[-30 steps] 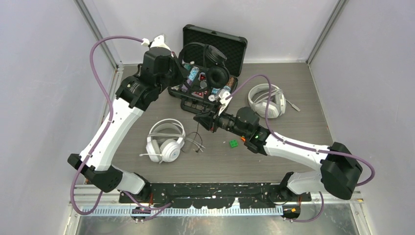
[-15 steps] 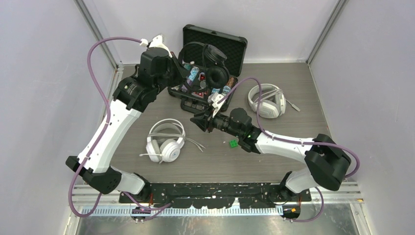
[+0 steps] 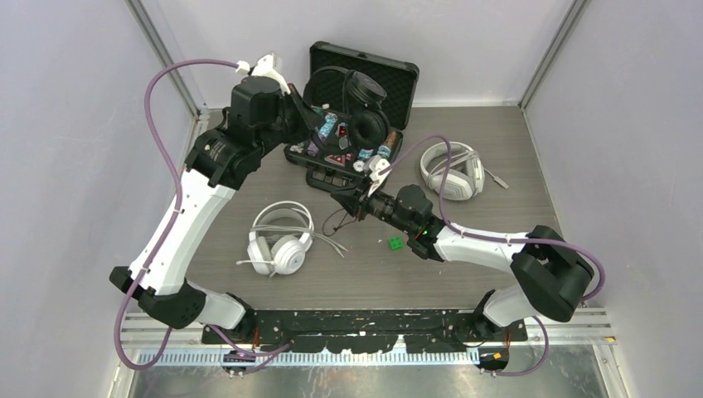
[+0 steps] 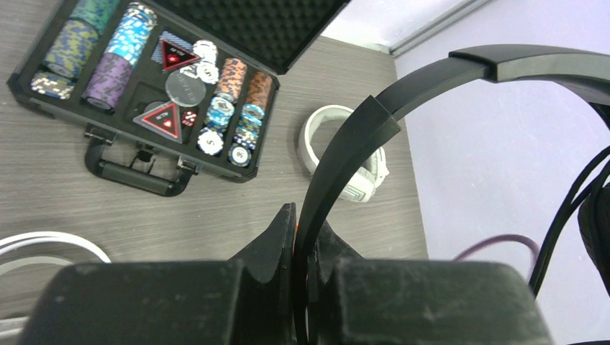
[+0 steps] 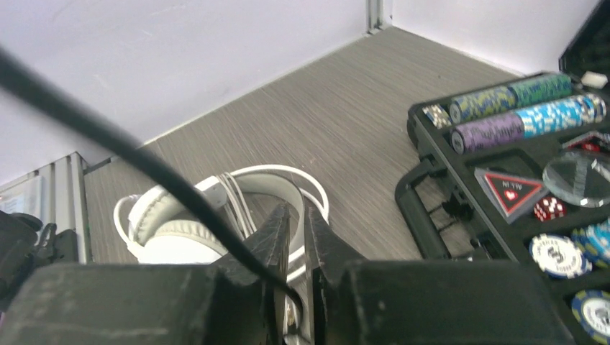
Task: Wrap the headphones
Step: Wrap the headphones cable around the headphones.
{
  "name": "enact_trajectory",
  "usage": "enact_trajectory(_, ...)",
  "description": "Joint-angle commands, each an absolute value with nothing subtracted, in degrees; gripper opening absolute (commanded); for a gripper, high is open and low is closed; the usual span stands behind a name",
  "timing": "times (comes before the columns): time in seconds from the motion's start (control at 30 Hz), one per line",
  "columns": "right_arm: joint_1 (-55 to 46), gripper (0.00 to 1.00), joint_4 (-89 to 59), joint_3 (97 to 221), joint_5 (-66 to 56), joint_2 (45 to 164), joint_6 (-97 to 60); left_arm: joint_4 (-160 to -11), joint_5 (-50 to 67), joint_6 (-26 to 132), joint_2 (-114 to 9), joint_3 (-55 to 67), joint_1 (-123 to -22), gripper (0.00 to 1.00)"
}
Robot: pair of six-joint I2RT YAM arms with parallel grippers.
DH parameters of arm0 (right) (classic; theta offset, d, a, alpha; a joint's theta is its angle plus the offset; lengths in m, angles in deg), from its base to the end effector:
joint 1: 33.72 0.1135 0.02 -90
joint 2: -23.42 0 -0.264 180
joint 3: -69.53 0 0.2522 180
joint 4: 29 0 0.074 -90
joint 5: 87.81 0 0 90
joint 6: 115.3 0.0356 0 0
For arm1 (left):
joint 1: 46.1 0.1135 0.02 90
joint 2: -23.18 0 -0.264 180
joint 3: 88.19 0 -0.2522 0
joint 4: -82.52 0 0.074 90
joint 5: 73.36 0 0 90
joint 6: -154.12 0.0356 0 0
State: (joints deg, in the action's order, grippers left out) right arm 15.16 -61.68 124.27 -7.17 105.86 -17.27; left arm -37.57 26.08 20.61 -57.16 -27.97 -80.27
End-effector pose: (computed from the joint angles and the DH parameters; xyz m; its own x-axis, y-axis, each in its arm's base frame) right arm 0.2043 0.2428 0.2674 -0.0622 0.1383 -0.9884 -0.8495 0.5125 0.1252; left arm 0.2289 -0.1483 0.4958 -0.5038 -0.4789 -0.7189 0.1104 0.7898 -0.6034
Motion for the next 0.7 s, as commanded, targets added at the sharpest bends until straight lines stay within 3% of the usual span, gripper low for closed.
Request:
enact_trajectory(0.0, 13.83, 0.17, -67.88, 121.37, -5.28, 105.84, -15.09, -40.31, 19.45, 21.99, -55.43, -32.36, -80.29, 0.00)
enact_trajectory(0.23, 10.43, 0.01, -68.93, 118.01, -4.81, 102.84, -12.96, -35.61, 17.21, 26.98, -54.85, -32.86, -79.13, 0.00)
enact_trajectory(0.4, 8.64, 0.00, -68.18, 115.78, -4.63, 100.28, -11.93, -35.96, 16.15, 27.41, -52.88, -31.02, -76.48, 0.00)
enact_trajectory(0.67, 6.26, 0.00, -66.42, 113.82, -3.50, 96.32, -10.96, -32.20, 2.07, 36.38, -55.35, -34.61, -71.78, 0.00)
